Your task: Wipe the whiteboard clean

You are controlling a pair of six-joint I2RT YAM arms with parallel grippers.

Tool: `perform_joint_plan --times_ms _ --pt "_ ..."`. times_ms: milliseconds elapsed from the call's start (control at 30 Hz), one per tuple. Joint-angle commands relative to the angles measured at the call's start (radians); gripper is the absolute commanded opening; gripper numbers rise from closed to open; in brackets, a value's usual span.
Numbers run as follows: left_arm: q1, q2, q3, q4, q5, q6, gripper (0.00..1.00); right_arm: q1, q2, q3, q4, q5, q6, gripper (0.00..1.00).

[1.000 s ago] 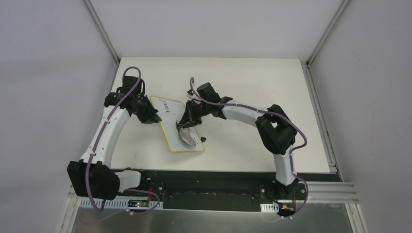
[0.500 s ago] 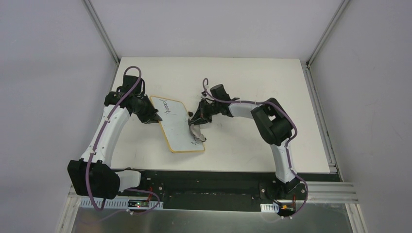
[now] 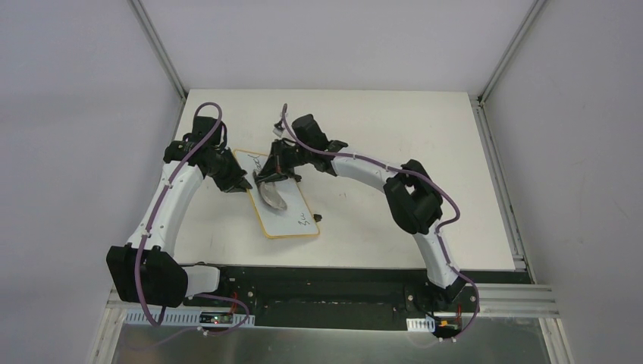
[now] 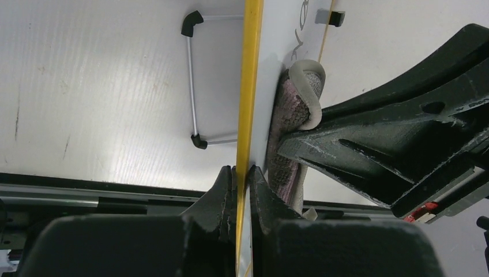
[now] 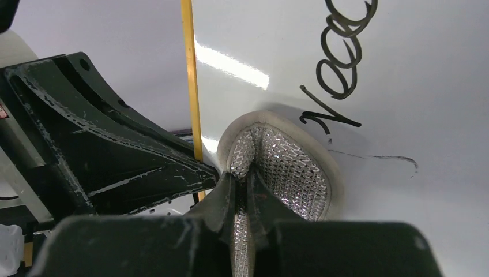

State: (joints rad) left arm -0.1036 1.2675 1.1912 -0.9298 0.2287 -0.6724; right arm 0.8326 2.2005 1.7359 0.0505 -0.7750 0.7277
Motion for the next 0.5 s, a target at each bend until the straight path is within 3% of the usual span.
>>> perform_joint_plan --times_ms 0,233,467 --pt "-0.03 0.051 -0.028 -0.022 0.086 0.007 0.0 -0.012 0.063 -0.035 0.047 -0.023 0.068 0.0" --pt "-0.028 0.044 -0.039 -0.035 0.087 0.028 0.0 -0.121 0.088 -0.212 0.072 0.02 0.029 0.0" --pt "-0.029 0.044 -0.044 -0.03 0.096 0.03 0.0 -0.148 0.135 -0.223 0.06 0.014 0.016 0.0"
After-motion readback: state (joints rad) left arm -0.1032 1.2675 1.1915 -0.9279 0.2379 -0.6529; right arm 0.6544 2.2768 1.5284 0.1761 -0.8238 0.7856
